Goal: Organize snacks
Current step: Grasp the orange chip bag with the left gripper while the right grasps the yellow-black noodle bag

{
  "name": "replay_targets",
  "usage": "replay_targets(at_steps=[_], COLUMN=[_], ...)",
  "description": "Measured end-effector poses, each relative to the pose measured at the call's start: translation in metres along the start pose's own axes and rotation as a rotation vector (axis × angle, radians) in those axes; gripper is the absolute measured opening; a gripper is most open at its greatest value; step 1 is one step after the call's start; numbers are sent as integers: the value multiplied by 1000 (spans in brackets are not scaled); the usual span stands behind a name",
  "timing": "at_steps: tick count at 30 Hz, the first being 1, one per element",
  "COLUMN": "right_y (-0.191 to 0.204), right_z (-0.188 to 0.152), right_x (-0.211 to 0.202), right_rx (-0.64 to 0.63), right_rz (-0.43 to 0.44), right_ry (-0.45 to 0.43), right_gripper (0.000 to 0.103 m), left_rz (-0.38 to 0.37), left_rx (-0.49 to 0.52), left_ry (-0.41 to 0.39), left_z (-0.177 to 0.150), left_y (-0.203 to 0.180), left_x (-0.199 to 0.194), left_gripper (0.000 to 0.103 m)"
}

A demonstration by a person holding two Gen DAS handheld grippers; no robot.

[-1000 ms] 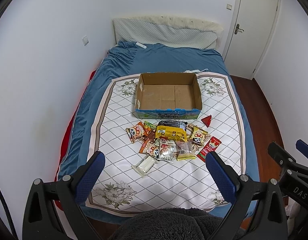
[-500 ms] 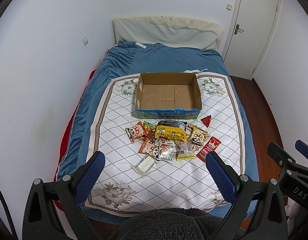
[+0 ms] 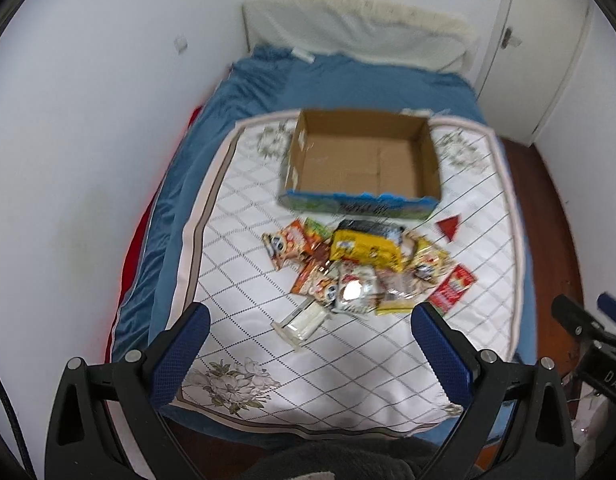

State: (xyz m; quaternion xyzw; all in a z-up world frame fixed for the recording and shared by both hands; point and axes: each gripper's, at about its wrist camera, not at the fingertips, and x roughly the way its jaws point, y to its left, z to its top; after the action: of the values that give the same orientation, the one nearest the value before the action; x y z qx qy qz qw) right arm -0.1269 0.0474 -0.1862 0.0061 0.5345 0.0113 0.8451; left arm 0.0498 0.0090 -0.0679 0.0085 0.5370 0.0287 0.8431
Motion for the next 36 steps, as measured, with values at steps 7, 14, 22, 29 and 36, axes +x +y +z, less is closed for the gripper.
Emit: replay_targets(at_steps=[7, 14, 22, 29, 36], right_y=[49, 135, 177, 184, 147], right_z=[46, 71, 45, 33, 45], right_x=[141, 308, 431, 473, 486], right_rx=[-310, -759, -1094, -1107, -602], right_rz=[15, 41, 9, 56, 227], right_ry=[111, 215, 291, 327, 501], right_gripper=[103, 103, 103, 103, 99], left_rz=[91, 93, 104, 107, 119], left_rx=[-23, -106, -180, -192, -195], left_ry=[133, 282, 388, 421, 403], left_z=[7, -1, -19, -31, -41], left_y=[16, 34, 45, 47, 56], left_x=[114, 240, 317, 342, 341], left_gripper=[103, 103, 103, 103, 103])
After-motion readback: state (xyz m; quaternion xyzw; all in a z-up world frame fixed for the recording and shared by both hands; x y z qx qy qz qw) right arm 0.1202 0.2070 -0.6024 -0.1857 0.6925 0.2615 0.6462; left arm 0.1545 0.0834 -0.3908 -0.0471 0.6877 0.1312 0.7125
